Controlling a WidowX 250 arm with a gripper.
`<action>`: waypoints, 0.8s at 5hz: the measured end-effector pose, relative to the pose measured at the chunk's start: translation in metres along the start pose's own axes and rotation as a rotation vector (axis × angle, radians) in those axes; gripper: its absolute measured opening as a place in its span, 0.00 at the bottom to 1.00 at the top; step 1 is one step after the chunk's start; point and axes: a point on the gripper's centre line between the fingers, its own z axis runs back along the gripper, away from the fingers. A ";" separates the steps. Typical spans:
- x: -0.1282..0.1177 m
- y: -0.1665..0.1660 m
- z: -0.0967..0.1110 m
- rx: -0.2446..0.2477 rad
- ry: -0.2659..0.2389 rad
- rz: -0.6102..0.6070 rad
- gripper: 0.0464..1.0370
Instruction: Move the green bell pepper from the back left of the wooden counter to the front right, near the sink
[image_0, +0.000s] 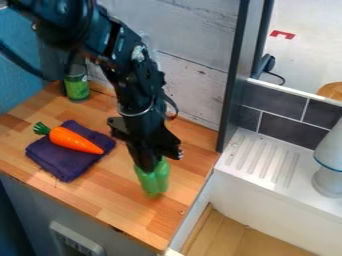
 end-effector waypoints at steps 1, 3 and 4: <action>0.001 0.000 -0.007 -0.002 0.009 0.003 0.06; 0.004 0.000 -0.009 -0.002 0.012 0.004 0.31; 0.002 0.001 -0.009 0.002 0.024 0.010 0.58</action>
